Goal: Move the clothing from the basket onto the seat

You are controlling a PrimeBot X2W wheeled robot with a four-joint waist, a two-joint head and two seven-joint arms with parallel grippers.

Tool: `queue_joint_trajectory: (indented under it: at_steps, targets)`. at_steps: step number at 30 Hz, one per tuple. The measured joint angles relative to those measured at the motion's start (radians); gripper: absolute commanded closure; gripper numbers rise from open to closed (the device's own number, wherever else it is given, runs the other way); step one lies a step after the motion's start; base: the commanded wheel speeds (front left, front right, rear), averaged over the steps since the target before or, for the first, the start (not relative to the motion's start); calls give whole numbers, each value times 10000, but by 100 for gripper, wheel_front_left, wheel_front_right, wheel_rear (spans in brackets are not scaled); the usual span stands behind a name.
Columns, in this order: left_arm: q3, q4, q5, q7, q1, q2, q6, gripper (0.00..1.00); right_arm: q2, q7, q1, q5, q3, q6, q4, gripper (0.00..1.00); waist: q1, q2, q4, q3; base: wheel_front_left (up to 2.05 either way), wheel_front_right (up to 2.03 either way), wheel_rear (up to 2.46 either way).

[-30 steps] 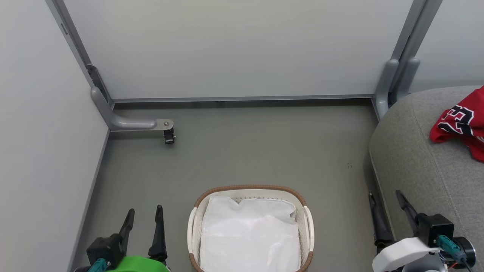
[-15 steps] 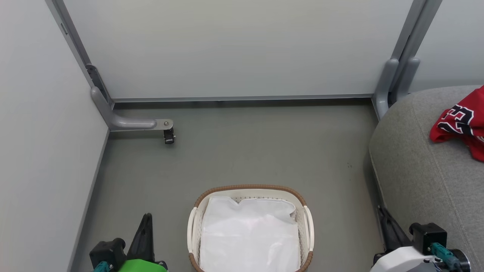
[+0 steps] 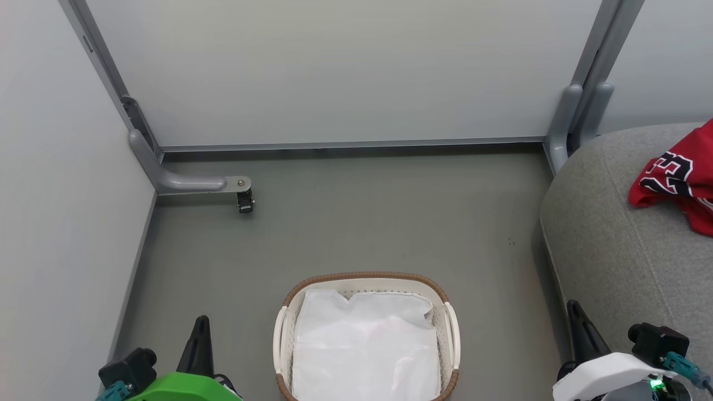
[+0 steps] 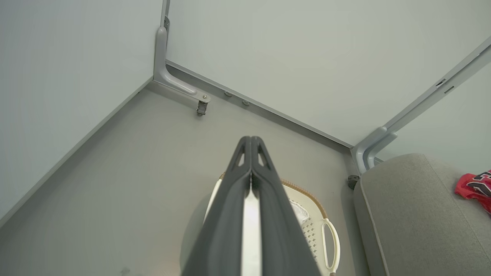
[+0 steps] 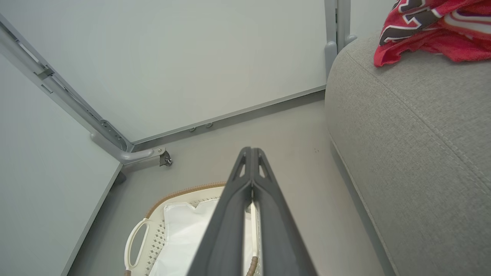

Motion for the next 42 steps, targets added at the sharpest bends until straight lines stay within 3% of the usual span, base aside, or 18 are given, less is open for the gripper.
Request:
queue_joint_trajectory:
  at_steps: [21,42]
  targets:
    - [959,-161,-2552,838,-249,-255,-416,100,-15,815,-243,3356,-232,-2,-209,100,0,0,-150,29,0,0,0]
    - [1708,-303,-4569,1522,-494,-424,-704,100,-35,1494,-542,5971,-408,-2,-366,100,0,0,-298,58,0,0,0]
